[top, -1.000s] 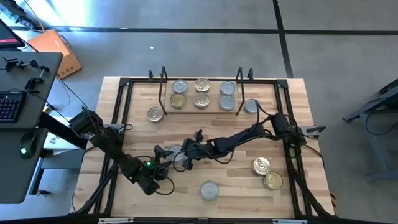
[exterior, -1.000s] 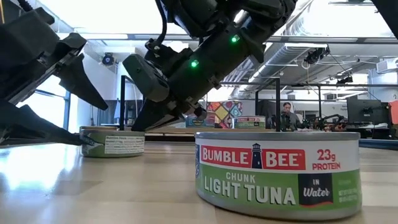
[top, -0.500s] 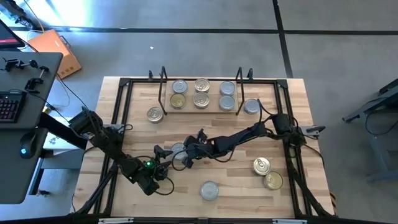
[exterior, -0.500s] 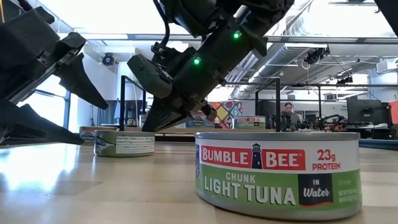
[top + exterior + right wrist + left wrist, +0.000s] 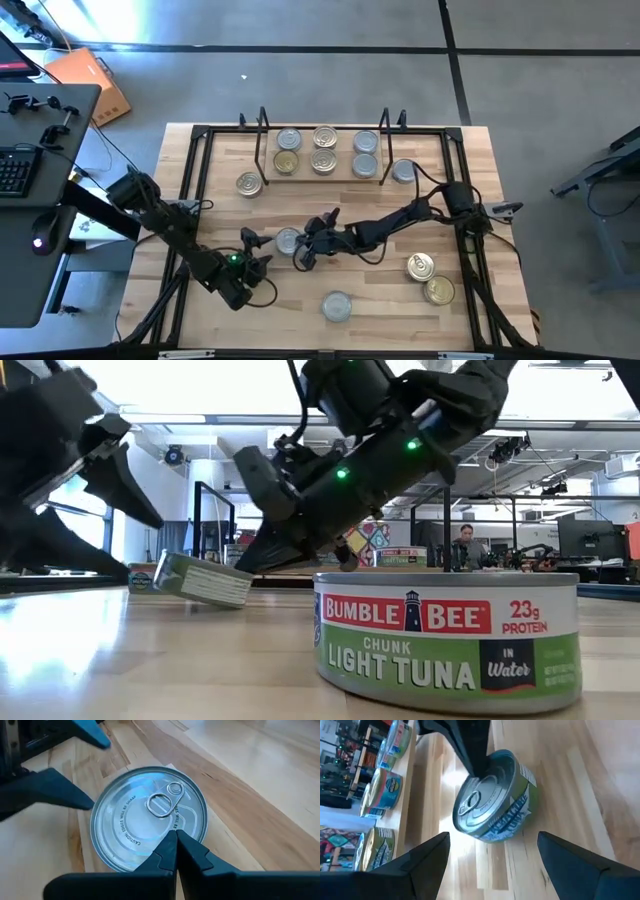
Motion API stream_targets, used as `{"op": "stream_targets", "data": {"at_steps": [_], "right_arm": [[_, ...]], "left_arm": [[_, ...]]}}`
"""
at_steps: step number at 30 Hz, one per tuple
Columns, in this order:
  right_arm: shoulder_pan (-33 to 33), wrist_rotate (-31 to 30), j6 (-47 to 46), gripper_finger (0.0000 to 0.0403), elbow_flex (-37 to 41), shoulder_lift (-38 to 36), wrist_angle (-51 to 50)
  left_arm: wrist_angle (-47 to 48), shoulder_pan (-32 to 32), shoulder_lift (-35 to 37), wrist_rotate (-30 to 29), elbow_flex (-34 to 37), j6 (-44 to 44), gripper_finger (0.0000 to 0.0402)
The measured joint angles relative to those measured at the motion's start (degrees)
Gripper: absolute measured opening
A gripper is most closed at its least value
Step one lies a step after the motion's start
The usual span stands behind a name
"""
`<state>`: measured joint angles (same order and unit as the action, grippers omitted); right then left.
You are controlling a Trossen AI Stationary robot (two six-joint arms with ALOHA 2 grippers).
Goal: Stack canned seafood by type on shelf
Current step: Stack the left green and blue tuna can on top of the green and blue tuna can on the back of the shelf
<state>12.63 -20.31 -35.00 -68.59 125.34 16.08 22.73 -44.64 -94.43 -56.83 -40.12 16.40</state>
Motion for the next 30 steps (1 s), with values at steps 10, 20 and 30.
{"op": "stream_targets", "data": {"at_steps": [10, 20, 30], "right_arm": [[0.54, -0.40, 0.16, 0.0000, 2.15, -1.64, 0.63], [0.54, -0.36, 0.30, 0.0000, 2.17, -1.64, 0.98], [0.54, -0.51, 0.30, 0.0000, 2.24, -1.64, 1.18]], "left_arm": [[-2.74, 0.45, 3.14, -0.55, 0.00, -6.38, 0.0296], [-17.88, 4.75, -2.33, 1.88, 3.87, -21.95, 0.0296], [-30.64, 9.36, -2.58, 7.82, 6.55, -35.00, 0.0281]]}}
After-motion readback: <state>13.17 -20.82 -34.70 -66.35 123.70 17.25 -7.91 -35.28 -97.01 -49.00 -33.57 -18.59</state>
